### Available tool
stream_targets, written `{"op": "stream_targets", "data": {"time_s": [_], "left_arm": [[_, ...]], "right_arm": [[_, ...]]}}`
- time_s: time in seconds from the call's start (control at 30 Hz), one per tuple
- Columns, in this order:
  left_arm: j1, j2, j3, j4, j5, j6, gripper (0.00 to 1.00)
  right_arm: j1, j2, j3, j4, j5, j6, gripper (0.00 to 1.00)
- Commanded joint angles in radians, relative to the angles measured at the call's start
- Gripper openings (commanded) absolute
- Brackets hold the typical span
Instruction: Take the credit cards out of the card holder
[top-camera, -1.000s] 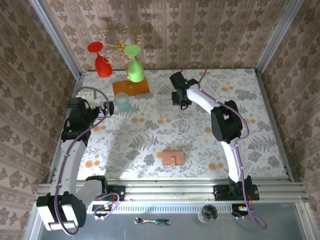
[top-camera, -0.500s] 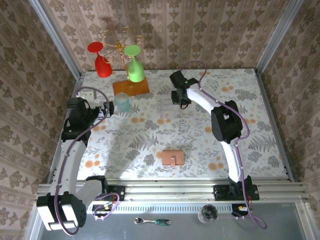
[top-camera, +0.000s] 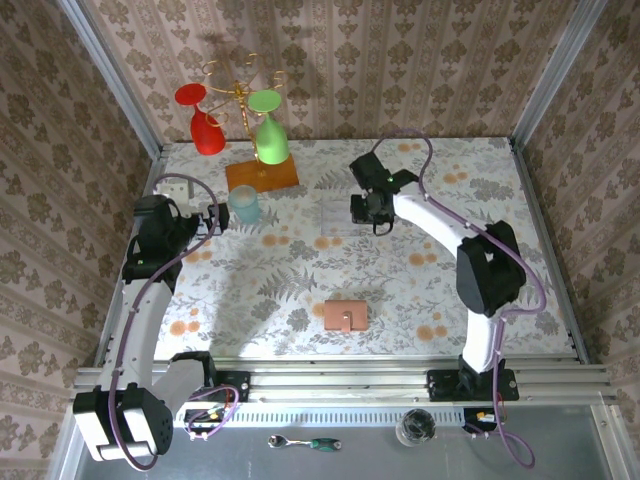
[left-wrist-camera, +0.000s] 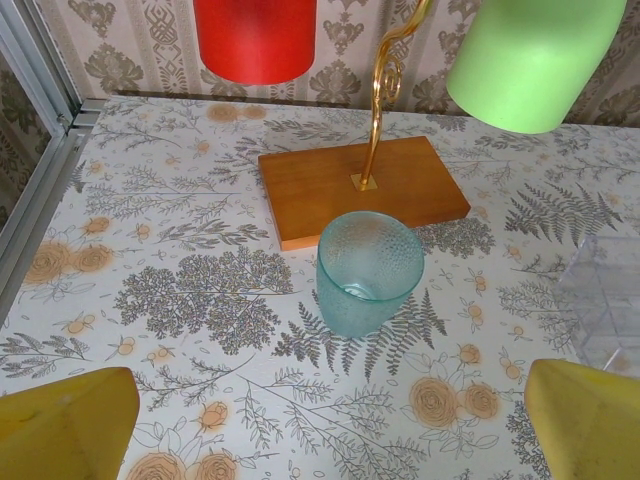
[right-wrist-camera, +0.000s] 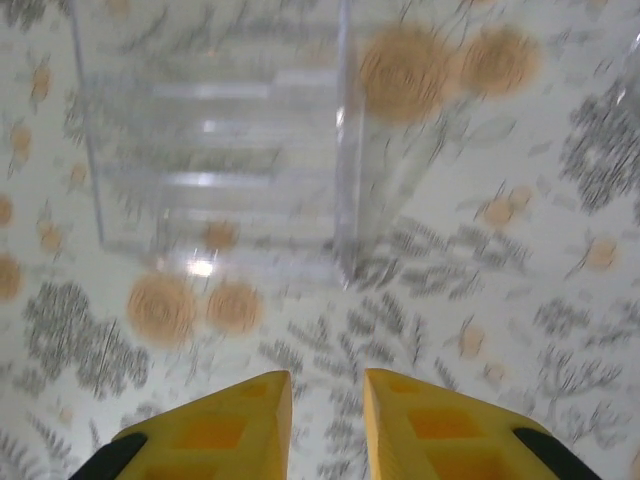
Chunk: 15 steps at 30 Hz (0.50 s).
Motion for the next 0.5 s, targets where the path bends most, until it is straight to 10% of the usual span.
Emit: {"op": "stream_targets", "data": {"time_s": [0.0, 0.47], "left_arm": [[-0.013, -0.008, -0.005, 0.031, 0.02, 0.006, 1.0], [-0.036, -0.034, -0.001, 0.03, 0.044, -0.001, 1.0]], "right_arm": [[0.056, -0.078, -0.096, 0.001, -0.054, 0.047, 0.28], [0.41, -0.31, -0.468, 0.002, -0.159, 0.143, 0.46]]}}
